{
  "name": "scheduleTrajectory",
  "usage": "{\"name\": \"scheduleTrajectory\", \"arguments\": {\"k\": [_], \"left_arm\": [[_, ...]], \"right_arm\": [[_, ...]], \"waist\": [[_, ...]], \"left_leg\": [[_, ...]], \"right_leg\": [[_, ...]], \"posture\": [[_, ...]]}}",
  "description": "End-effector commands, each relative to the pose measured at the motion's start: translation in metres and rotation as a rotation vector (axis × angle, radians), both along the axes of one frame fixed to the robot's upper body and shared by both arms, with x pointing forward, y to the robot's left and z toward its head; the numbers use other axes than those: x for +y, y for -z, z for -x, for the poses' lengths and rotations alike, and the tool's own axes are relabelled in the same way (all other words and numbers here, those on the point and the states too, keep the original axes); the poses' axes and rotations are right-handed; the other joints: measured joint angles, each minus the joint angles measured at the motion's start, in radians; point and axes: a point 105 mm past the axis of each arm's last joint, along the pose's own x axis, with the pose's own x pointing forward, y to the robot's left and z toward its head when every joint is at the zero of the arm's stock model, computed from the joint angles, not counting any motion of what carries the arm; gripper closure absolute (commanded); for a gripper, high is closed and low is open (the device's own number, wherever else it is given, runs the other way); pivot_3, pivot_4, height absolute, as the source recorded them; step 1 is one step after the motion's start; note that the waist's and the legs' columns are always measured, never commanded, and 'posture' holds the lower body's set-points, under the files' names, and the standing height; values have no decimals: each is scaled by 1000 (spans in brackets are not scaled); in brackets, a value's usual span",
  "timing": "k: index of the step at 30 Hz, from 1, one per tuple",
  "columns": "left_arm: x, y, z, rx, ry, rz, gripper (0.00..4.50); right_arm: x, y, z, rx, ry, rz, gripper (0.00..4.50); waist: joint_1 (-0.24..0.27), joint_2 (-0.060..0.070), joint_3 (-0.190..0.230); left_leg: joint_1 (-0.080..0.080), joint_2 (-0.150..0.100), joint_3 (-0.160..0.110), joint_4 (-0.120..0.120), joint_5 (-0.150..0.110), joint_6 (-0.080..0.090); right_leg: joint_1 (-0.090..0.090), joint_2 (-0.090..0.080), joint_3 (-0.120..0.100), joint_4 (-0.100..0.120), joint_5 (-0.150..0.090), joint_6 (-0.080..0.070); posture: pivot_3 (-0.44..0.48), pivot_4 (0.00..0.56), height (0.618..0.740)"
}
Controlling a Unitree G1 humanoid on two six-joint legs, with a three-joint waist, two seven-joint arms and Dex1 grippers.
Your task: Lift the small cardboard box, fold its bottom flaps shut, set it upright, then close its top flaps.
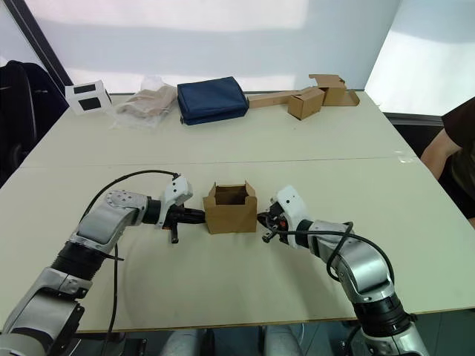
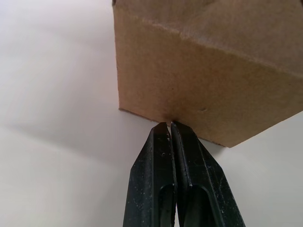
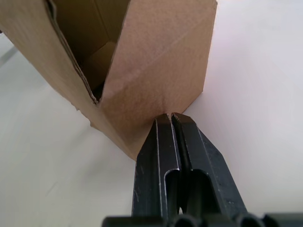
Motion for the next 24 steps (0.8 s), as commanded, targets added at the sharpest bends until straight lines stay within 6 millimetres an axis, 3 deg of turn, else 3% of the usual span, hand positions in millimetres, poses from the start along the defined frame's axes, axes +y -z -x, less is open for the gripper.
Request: {"name": "scheduleTrajectory", "arguments": {"k": [1, 10, 15, 16, 20, 24], "left_arm": [[-14, -3, 13, -11, 84, 12, 4424], [-7, 7, 13, -7, 74, -22, 4424], [2, 2, 11, -31, 55, -17, 4424], [3, -1, 10, -42, 51, -1, 4424], [8, -47, 2, -125, 21, 238, 4424], [11, -66, 2, -142, 22, 299, 4424]], "right_arm": [[9, -7, 12, -11, -52, -31, 4500], [8, 4, 19, 33, -54, -24, 4500], [-6, -2, 11, -33, -12, 5, 4500], [-9, -6, 9, -65, -8, 5, 4500], [-25, -35, -2, -216, 27, -77, 4500], [-22, -51, -5, -275, -8, -153, 4500]], "waist": [[0, 0, 0], [0, 0, 0], [0, 0, 0], [0, 0, 0], [0, 0, 0], [0, 0, 0]], "left_leg": [[0, 0, 0, 0, 0, 0], [0, 0, 0, 0, 0, 0], [0, 0, 0, 0, 0, 0], [0, 0, 0, 0, 0, 0], [0, 0, 0, 0, 0, 0], [0, 0, 0, 0, 0, 0]], "right_leg": [[0, 0, 0, 0, 0, 0], [0, 0, 0, 0, 0, 0], [0, 0, 0, 0, 0, 0], [0, 0, 0, 0, 0, 0], [0, 0, 0, 0, 0, 0], [0, 0, 0, 0, 0, 0]], "posture": [[0, 150, 740], [0, 150, 740], [0, 150, 740], [0, 150, 740], [0, 150, 740], [0, 150, 740]]}}
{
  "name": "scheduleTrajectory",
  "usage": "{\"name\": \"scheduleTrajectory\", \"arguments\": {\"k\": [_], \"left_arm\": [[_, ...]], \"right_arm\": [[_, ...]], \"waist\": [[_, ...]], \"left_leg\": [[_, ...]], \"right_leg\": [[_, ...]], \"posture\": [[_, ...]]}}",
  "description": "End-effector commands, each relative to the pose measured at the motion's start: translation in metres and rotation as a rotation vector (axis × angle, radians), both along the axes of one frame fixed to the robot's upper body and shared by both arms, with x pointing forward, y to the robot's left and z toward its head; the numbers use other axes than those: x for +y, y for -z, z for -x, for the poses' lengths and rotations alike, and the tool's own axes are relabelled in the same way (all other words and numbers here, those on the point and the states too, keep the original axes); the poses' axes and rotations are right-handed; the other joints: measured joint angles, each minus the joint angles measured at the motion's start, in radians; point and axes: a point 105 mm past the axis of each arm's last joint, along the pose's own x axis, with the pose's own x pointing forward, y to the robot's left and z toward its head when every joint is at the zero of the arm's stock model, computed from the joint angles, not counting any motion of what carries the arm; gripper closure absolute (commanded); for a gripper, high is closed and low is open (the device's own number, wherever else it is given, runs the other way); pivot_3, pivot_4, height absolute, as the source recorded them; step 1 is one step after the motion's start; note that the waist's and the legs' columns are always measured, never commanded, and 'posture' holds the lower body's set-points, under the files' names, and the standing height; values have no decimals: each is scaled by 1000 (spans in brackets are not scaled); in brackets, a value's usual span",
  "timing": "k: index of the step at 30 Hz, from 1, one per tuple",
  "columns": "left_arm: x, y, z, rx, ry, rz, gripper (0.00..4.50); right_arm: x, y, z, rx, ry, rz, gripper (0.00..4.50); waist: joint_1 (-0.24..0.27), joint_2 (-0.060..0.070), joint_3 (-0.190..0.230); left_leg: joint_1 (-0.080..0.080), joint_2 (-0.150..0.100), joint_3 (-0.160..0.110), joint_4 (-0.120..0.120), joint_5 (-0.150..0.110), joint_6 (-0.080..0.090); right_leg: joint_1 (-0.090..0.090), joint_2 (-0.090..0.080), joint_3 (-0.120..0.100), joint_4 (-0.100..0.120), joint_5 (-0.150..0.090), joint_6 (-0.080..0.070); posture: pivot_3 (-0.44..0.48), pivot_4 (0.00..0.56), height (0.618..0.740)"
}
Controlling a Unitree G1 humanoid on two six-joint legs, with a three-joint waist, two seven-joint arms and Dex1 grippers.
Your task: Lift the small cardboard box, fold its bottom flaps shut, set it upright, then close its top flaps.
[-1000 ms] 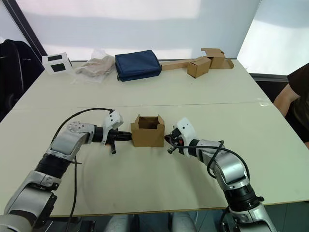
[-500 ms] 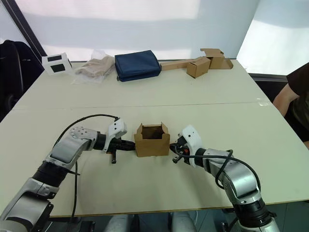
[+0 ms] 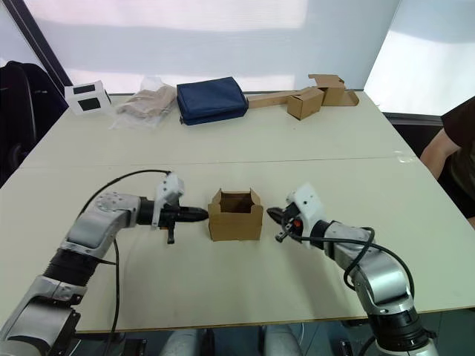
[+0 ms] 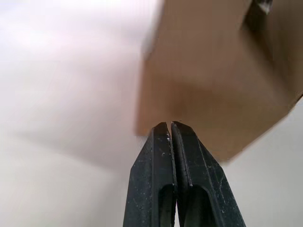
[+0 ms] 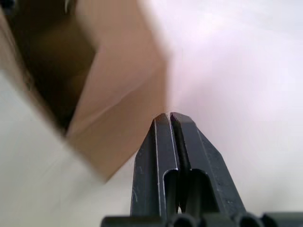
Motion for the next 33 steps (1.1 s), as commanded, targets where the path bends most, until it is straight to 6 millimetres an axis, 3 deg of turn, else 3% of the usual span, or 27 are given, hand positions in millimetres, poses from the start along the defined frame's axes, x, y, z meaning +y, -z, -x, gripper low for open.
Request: {"name": "scheduleTrajectory", "arguments": {"k": [1, 7, 13, 17, 26, 33], "left_arm": [[-2, -29, 3, -63, 31, 78, 4424], [-10, -32, 14, -34, 78, 134, 4424], [-20, -26, 17, -4, 94, 144, 4424], [-27, 1, 10, 5, 93, 33, 4424], [-22, 19, 5, -3, 75, -53, 4424], [-19, 23, 11, -16, 94, -110, 4424]], "right_arm": [[7, -25, -1, -94, -60, -88, 4500], [22, -29, 1, -87, -157, -151, 4500], [35, -22, 9, -43, -254, -134, 4500], [45, -1, 10, -4, -305, -42, 4500], [46, 8, -1, -24, -308, 69, 4500], [42, -1, -2, -43, -295, 52, 4500]], "waist": [[0, 0, 0], [0, 0, 0], [0, 0, 0], [0, 0, 0], [3, 0, -1], [2, 0, -1]], "left_leg": [[0, 0, 0, 0, 0, 0], [0, 0, 0, 0, 0, 0], [0, 0, -1, 0, 0, 0], [2, 0, 0, 0, 0, 0], [11, 0, 1, -1, 0, 0], [14, 0, -1, -1, 0, 0]], "right_leg": [[0, 0, 0, 0, 0, 0], [0, 0, 0, 0, 0, 0], [0, 0, 0, 0, 0, 0], [2, 0, 0, 0, 0, 0], [11, -1, 0, -2, -2, -3], [14, -1, 0, -2, -2, -3]], "posture": [[0, 150, 740], [0, 150, 740], [0, 150, 740], [0, 150, 740], [0, 150, 740], [0, 150, 740]]}}
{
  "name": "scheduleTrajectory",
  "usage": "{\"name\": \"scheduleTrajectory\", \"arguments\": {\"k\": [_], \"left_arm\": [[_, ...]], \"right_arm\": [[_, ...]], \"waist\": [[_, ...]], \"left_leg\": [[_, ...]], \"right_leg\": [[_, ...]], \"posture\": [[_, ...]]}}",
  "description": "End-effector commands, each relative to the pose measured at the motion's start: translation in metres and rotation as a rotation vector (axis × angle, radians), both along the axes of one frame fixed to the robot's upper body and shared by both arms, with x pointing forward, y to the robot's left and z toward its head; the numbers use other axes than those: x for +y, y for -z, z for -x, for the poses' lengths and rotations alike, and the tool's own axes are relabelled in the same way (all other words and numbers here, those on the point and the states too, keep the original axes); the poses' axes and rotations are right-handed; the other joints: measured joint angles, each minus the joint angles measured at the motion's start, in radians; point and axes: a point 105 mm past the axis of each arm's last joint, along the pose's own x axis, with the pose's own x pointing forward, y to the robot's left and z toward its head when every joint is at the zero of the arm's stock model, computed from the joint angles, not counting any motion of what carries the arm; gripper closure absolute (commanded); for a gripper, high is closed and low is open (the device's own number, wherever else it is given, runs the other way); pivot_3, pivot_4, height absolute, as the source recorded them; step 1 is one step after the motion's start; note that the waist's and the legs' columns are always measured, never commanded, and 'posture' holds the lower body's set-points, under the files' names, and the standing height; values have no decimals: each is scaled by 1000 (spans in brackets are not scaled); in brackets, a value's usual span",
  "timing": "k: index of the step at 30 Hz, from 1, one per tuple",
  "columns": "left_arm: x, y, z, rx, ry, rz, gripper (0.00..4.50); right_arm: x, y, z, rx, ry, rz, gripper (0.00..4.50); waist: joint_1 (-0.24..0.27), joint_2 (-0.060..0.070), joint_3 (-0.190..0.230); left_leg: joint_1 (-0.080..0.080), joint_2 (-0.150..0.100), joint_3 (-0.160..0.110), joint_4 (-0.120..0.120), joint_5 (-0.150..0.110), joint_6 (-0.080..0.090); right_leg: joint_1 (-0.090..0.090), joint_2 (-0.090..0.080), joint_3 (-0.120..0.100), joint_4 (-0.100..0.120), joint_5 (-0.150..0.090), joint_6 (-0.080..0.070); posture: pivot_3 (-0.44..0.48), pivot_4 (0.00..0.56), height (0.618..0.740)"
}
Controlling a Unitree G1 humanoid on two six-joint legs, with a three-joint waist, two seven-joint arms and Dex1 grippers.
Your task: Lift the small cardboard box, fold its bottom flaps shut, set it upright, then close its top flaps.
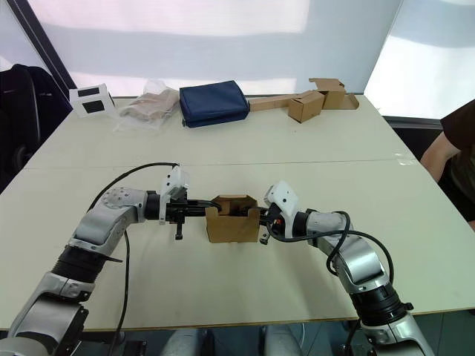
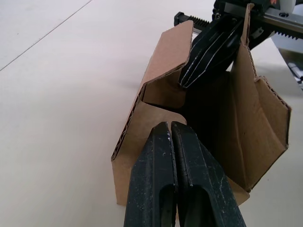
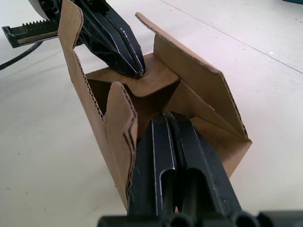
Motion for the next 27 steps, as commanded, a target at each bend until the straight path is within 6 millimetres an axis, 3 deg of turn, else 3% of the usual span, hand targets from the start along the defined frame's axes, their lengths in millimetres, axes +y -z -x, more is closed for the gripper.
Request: {"name": "scheduleTrajectory", "arguments": {"k": [1, 4, 6, 11, 14, 16, 19, 22, 27], "left_arm": [[8, 19, 3, 31, -18, -107, 4424], [6, 13, 3, 17, -14, -86, 4424], [2, -5, 3, 6, -14, -5, 4424], [6, -49, -1, -17, -32, 124, 4424], [11, -59, -4, -46, -34, 102, 4424], [14, -63, -9, -47, -40, 96, 4424], [17, -65, -21, -61, -60, 83, 4424], [14, -63, -38, -51, -87, 93, 4424], [-2, -45, -52, -13, -63, 80, 4424]], "right_arm": [[-8, -12, -3, -28, 29, -8, 4500], [-9, -21, -2, -39, 36, -46, 4500], [-9, -33, -1, -48, 42, -92, 4500], [-9, -76, 11, -90, 29, -228, 4500], [-10, -108, 22, -107, 11, -364, 4500], [-7, -116, 32, -96, -31, -388, 4500], [2, -109, 48, -68, -107, -305, 4500], [11, -82, 63, 9, -184, -179, 4500], [17, -57, 64, 52, -206, -122, 4500]], "waist": [[0, 0, 0], [-1, 0, 0], [-1, 0, 0], [-3, 0, 1], [-3, -1, 1], [-3, -1, 1], [-2, 0, 1], [1, -1, 1], [-3, -1, 1]], "left_leg": [[0, 0, 0, 0, 0, 0], [0, 0, 0, 0, 0, 0], [0, 0, 0, 0, 0, 0], [-3, 1, -1, -1, 0, 0], [-4, 1, -1, -1, 0, 0], [-4, 1, -1, -1, 0, 0], [-4, 1, -1, -2, 0, 0], [-4, 1, -1, -1, 0, 0], [-5, -1, 0, -1, 0, 0]], "right_leg": [[0, 0, 0, 0, 0, 0], [0, 0, 0, 0, 0, 0], [0, 0, 0, 0, 0, 0], [-5, 0, 0, 0, 1, 2], [-6, 1, 0, 1, 2, 3], [-6, 1, 0, 0, 1, 3], [-6, 1, 0, 0, 1, 2], [-5, 0, 0, 0, 0, 0], [-5, 0, 0, -2, 0, 0]], "posture": [[0, 150, 740], [0, 150, 740], [0, 150, 740], [0, 150, 740], [0, 150, 740], [0, 150, 740], [0, 150, 740], [0, 150, 740], [0, 150, 740]]}}
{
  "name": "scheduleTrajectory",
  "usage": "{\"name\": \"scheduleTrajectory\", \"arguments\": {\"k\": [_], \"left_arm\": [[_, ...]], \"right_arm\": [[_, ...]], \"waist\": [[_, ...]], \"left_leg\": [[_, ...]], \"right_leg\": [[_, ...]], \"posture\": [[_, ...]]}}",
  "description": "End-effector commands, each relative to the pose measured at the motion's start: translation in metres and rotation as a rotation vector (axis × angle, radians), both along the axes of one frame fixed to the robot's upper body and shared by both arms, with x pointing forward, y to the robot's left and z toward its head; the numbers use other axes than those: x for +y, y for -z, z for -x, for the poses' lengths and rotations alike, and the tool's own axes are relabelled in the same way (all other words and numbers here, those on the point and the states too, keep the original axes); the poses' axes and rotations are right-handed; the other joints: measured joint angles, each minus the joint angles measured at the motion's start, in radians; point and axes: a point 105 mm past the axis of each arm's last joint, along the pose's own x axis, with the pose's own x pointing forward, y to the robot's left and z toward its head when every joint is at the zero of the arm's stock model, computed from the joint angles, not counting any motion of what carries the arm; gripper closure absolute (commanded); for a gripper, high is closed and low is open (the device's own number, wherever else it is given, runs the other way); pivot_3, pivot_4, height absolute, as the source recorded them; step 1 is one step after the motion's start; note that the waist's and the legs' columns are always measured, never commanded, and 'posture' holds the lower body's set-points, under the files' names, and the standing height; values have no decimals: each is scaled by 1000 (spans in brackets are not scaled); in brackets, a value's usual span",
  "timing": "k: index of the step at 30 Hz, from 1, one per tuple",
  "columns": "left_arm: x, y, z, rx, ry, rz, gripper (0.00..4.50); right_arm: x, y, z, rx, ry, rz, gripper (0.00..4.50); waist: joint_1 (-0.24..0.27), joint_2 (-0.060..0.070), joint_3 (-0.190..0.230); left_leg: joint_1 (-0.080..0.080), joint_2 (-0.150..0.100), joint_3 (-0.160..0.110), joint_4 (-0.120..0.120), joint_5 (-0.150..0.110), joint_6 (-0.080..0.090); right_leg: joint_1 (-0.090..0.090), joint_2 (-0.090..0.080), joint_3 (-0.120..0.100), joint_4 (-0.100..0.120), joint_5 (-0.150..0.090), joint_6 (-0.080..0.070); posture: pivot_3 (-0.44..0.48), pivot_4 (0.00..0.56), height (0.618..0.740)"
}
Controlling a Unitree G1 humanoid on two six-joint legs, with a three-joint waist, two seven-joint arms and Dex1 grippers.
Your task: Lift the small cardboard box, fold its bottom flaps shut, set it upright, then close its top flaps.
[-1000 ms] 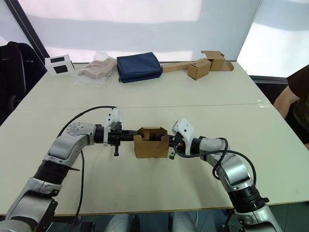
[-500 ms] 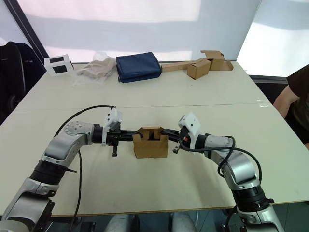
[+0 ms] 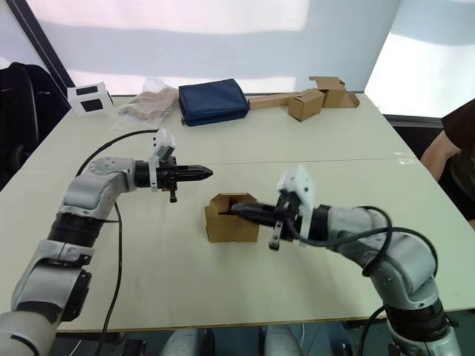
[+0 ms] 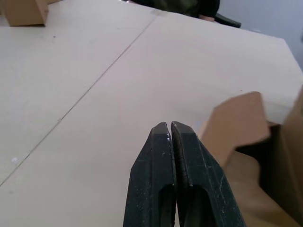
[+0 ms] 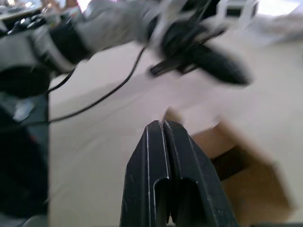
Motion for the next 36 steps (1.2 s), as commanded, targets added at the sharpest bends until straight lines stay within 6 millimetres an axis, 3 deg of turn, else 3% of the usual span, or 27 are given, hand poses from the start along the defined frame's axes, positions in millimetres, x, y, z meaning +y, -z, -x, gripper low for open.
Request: {"name": "scheduleTrajectory", "arguments": {"k": [1, 6, 12, 20, 26, 29, 36], "left_arm": [[-14, 9, -5, 15, 42, 0, 4424], [-27, 27, -3, 78, 94, 2, 4424], [-30, 30, 5, 120, 152, 18, 4424], [-27, 32, 14, 144, 170, 24, 4424], [-20, 35, 20, 153, 164, 13, 4424], [-12, 32, 23, 147, 150, 9, 4424], [1, 4, 41, 103, 157, 47, 4424]], "right_arm": [[3, 3, -3, -38, -15, 8, 4500], [7, 10, -21, -18, 13, -21, 4500], [9, 22, -38, -11, 57, 5, 4500], [11, 49, -40, -8, 51, 112, 4500], [15, 49, -45, -25, 63, 106, 4500], [15, 48, -45, -31, 68, 100, 4500], [14, 40, -43, -48, 78, 81, 4500]], "waist": [[-3, 0, 0], [-4, -1, 0], [-2, 0, 0], [-2, 0, 0], [-3, 0, 0], [-3, 0, 0], [-2, 0, 0]], "left_leg": [[0, 0, 0, 0, 0, 0], [-2, 0, 1, 0, 0, 0], [-5, 1, 0, 0, 0, 0], [-6, 1, -1, 1, 0, 0], [-6, 1, -1, 1, 0, 0], [-6, 1, -2, 1, 0, 0], [-6, 1, -2, 1, 0, 0]], "right_leg": [[0, 0, 0, 0, 0, 0], [-2, 1, 0, 0, 1, 3], [-5, 2, -1, 1, 2, 3], [-5, 1, -1, 1, 2, 3], [-5, 1, -1, 1, 2, 3], [-5, 1, -1, 1, 2, 3], [-5, 1, -1, 1, 2, 3]], "posture": [[0, 150, 740], [0, 150, 740], [0, 150, 740], [0, 150, 740], [0, 150, 740], [0, 150, 740], [0, 150, 740]]}}
